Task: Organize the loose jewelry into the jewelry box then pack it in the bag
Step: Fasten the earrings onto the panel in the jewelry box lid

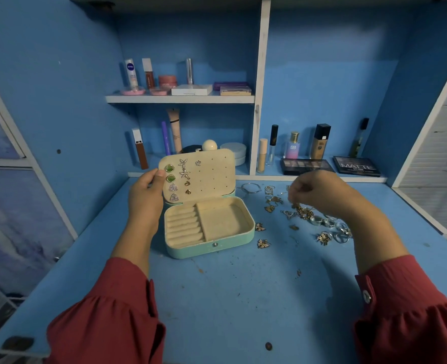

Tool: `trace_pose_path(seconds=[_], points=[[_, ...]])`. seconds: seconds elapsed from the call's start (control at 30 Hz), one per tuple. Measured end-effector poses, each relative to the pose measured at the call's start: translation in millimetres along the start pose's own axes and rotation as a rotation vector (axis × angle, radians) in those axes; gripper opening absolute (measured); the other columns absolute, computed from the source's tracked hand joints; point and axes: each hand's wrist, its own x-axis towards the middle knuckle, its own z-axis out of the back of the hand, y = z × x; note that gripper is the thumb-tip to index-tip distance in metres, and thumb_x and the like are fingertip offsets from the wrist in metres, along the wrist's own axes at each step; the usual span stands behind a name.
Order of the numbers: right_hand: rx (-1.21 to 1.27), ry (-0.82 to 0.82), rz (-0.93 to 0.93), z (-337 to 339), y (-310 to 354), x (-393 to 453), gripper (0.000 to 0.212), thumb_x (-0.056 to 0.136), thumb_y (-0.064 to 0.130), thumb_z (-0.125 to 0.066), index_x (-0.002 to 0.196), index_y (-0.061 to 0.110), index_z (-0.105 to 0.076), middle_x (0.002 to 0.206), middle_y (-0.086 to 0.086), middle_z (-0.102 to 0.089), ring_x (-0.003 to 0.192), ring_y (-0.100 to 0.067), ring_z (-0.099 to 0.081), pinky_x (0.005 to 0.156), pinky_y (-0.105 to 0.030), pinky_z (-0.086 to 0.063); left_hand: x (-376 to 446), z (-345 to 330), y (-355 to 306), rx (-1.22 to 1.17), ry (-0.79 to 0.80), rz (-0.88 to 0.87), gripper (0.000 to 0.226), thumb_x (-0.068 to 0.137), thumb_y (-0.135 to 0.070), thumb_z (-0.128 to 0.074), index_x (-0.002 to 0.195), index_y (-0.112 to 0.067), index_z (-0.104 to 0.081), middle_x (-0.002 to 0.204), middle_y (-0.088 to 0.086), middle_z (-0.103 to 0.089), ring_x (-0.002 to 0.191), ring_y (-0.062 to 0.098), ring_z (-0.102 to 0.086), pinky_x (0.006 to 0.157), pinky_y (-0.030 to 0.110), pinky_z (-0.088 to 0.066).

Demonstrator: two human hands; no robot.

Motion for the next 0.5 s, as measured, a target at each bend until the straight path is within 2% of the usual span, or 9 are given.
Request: trace_pose_path(seconds=[0.07,0.13,0.2,0.27,0.33,0.5], points=[[0.138,-0.065,0.020,-8.5,7.6,2.9,0.013,0.086,0.015,-0.066,0.078,0.024,-0.070,0.078,0.006,-0.070,0.069,-0.012,-0.061,0.057,-0.023,-0.049,1.8,1.4,1.6,-0.012,0.021,0.010,0.014,0.099,-0.024,-0.050,0.103,-0.023,-0.063,0.087,-0.015,-0.064,0.065,-0.010,-0.060,0.057,0.006,-0.045],[0.267,-0.091,0.020,-17.7,15.9,4.9,0.009,0.085,0.017,-0.069,0.080,0.024,-0.071,0.079,0.002,-0.071,0.069,-0.013,-0.062,0.061,-0.026,-0.050,4.7,2.7,4.2,-0.032,0.048,0.025,0.016,0.099,-0.025,-0.050,0.105,-0.023,-0.065,0.091,-0.009,-0.069,0.079,0.003,-0.065,0.070,0.017,-0.051],[0.367,-0.093,0.016,-29.1,24.5,5.9,0.007,0.085,0.017,-0.070,0.082,0.023,-0.070,0.077,0.000,-0.070,0.061,-0.007,-0.057,0.054,-0.022,-0.047,7.2,3.6,6.5,-0.047,0.069,0.039,0.018,0.099,-0.026,-0.049,0.106,-0.023,-0.065,0.099,-0.001,-0.071,0.091,0.015,-0.068,0.081,0.029,-0.053],[0.450,-0.102,0.025,-42.5,34.4,6.3,0.005,0.086,0.015,-0.069,0.084,0.019,-0.069,0.071,0.002,-0.067,0.051,0.002,-0.052,0.047,-0.013,-0.042,8.2,4.2,6.9,-0.056,0.086,0.045,0.019,0.100,-0.026,-0.048,0.109,-0.021,-0.065,0.104,0.003,-0.071,0.097,0.019,-0.068,0.086,0.033,-0.054],[0.548,-0.115,0.049,-55.1,45.5,6.7,0.005,0.087,0.010,-0.068,0.085,0.015,-0.069,0.069,0.005,-0.065,0.049,0.006,-0.052,0.049,-0.007,-0.040,9.0,4.2,7.0,-0.079,0.099,0.047,0.018,0.100,-0.025,-0.048,0.104,-0.024,-0.065,0.103,0.003,-0.071,0.099,0.021,-0.067,0.089,0.037,-0.054],[0.790,-0.131,0.089,-74.7,71.2,9.5,0.014,0.087,0.005,-0.065,0.083,0.018,-0.068,0.079,0.002,-0.067,0.066,0.002,-0.059,0.062,-0.011,-0.049,11.3,4.8,8.0,-0.099,0.107,0.057,0.017,0.100,-0.025,-0.049,0.102,-0.026,-0.066,0.102,0.003,-0.072,0.100,0.023,-0.068,0.090,0.040,-0.053]])
